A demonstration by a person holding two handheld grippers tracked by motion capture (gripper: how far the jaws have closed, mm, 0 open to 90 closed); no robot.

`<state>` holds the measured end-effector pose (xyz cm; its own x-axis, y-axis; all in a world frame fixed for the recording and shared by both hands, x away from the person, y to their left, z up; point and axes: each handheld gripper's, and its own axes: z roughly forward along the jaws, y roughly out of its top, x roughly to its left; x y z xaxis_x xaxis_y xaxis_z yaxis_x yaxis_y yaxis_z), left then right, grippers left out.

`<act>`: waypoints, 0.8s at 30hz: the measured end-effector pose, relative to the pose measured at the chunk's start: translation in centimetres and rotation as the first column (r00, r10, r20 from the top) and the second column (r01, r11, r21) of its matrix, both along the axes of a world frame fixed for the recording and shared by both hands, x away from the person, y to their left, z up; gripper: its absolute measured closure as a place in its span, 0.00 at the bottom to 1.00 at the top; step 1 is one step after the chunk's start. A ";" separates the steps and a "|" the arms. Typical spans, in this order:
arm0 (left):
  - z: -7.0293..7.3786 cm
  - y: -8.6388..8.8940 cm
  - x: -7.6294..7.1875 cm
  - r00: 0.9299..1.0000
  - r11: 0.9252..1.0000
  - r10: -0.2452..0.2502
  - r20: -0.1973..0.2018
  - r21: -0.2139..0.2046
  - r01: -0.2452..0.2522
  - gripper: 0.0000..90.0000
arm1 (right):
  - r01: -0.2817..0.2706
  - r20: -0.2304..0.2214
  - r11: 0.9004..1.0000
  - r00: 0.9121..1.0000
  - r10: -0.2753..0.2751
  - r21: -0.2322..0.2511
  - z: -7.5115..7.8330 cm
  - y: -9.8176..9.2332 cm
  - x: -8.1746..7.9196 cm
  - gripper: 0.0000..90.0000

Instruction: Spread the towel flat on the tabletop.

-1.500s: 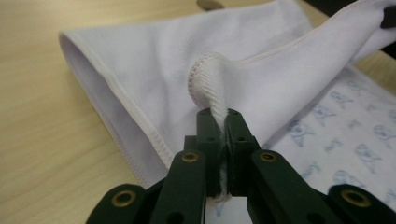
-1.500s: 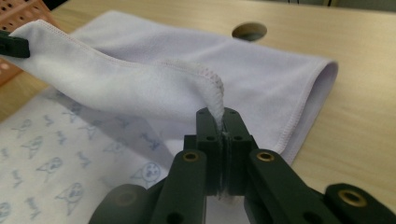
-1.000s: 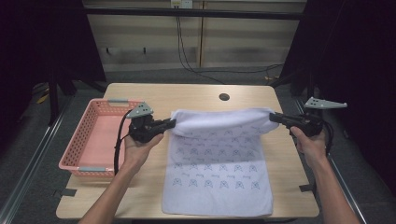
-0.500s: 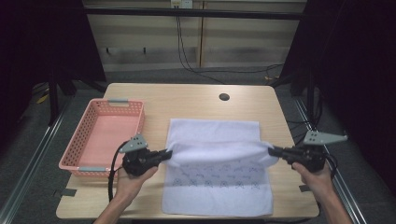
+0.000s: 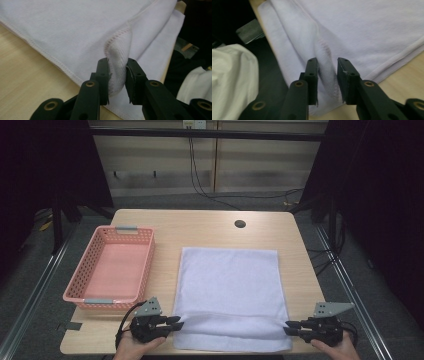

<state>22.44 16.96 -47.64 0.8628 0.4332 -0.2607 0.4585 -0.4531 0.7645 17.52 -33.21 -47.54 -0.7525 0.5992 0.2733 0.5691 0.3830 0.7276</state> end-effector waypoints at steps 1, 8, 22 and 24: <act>0.0 0.2 -0.3 1.000 1.000 -0.003 -0.002 -0.010 0.003 0.80 | -0.014 -0.002 1.000 1.000 0.014 0.009 0.0 0.0 -0.3 0.79; 0.4 1.2 -1.9 0.998 0.998 -0.053 -0.018 -0.023 0.053 0.72 | -0.090 -0.017 0.996 0.996 0.090 0.011 0.7 0.0 -1.9 0.71; 0.6 -0.1 3.1 0.997 0.998 0.056 -0.055 -0.036 -0.058 0.74 | 0.109 0.089 0.993 0.990 -0.112 0.039 1.3 0.4 1.6 0.67; 0.2 -1.1 4.3 0.996 0.997 0.073 -0.045 -0.010 -0.073 0.74 | 0.144 0.104 0.988 0.983 -0.149 0.054 1.5 0.9 2.9 0.67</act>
